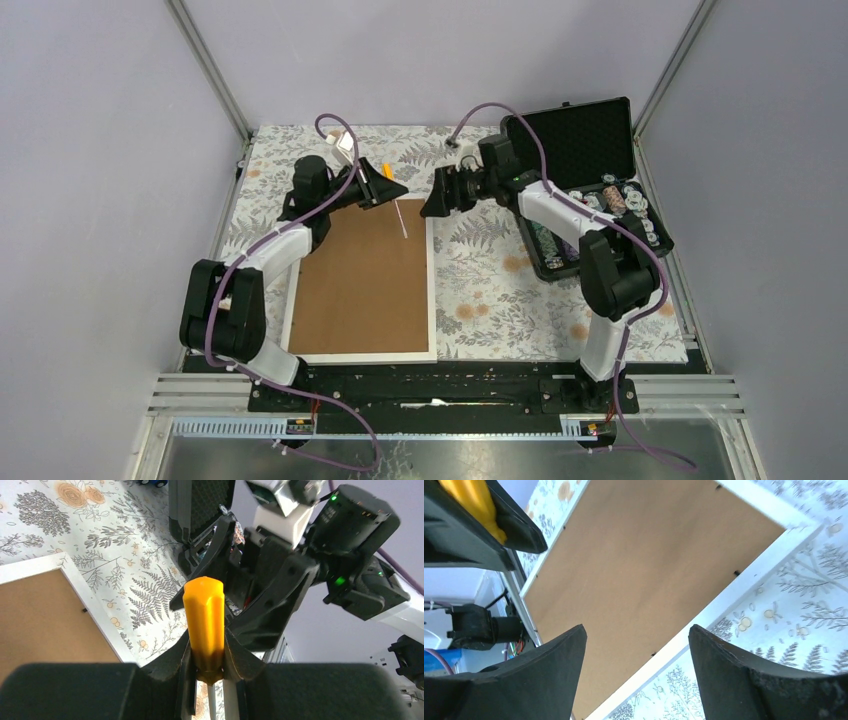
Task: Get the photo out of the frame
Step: Adjust the screwdriver.
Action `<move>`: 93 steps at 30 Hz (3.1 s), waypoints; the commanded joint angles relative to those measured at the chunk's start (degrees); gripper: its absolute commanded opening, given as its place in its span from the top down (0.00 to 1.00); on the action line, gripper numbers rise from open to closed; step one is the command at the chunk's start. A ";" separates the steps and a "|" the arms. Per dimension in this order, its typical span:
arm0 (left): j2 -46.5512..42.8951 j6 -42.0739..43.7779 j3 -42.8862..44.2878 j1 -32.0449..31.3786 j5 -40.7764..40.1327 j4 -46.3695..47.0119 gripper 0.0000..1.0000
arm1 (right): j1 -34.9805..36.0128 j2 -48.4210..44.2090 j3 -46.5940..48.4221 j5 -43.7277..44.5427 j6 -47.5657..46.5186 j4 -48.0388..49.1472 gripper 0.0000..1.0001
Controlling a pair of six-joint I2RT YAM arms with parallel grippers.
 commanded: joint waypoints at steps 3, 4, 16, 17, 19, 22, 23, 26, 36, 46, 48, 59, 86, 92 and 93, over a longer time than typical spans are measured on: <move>0.18 -1.64 2.40 0.18 -0.68 3.08 1.00 | 1.43 -3.89 6.43 -4.14 2.35 0.31 0.15; 0.62 -1.81 2.86 0.10 -0.55 3.36 1.00 | 2.32 -3.65 6.71 -3.99 2.40 0.50 0.15; -0.07 -3.82 3.20 -0.49 0.84 5.32 0.98 | 6.24 1.84 11.56 -1.57 0.26 -2.50 0.81; -0.46 -3.47 3.27 -0.20 1.27 4.71 0.95 | 6.20 1.49 11.29 -1.75 -1.27 -3.29 0.92; -1.16 -1.98 3.76 0.46 3.31 2.96 0.88 | 6.19 0.84 11.03 -2.69 -5.06 -6.07 1.00; -1.58 6.52 7.93 0.84 8.75 -7.62 0.66 | 6.15 -0.36 10.83 -4.57 -12.02 -11.66 1.00; -1.57 11.66 10.18 0.91 10.24 -14.48 0.61 | 6.17 -0.65 11.15 -5.41 -15.23 -13.75 1.00; -0.97 24.85 15.75 1.08 13.33 -31.93 0.53 | 6.19 -1.21 12.27 -8.29 -24.61 -21.16 1.00; -0.09 60.09 22.72 2.59 31.68 -64.13 0.45 | 6.24 -0.64 16.56 -18.56 -49.37 -42.85 1.00; -1.83 71.13 19.59 1.30 29.91 -64.30 0.39 | 6.85 1.35 19.97 -21.10 -54.30 -50.32 1.00; -2.15 73.35 18.88 0.51 29.01 -64.30 0.39 | 7.14 1.22 19.97 -21.27 -54.33 -50.31 1.00; -3.50 81.25 17.87 -3.58 28.87 -64.21 0.48 | 8.36 2.00 20.98 -21.52 -55.58 -52.07 1.00; -4.88 97.28 17.13 -7.86 25.45 -73.71 0.79 | 9.72 5.89 25.89 -21.42 -56.90 -56.50 1.00; -2.82 83.00 19.01 -1.87 29.27 -73.86 0.49 | 9.75 2.82 21.55 -13.45 -54.19 -49.79 1.00; -2.19 79.44 19.25 -0.80 29.81 -73.79 0.47 | 9.76 1.52 19.23 -11.66 -53.30 -46.92 1.00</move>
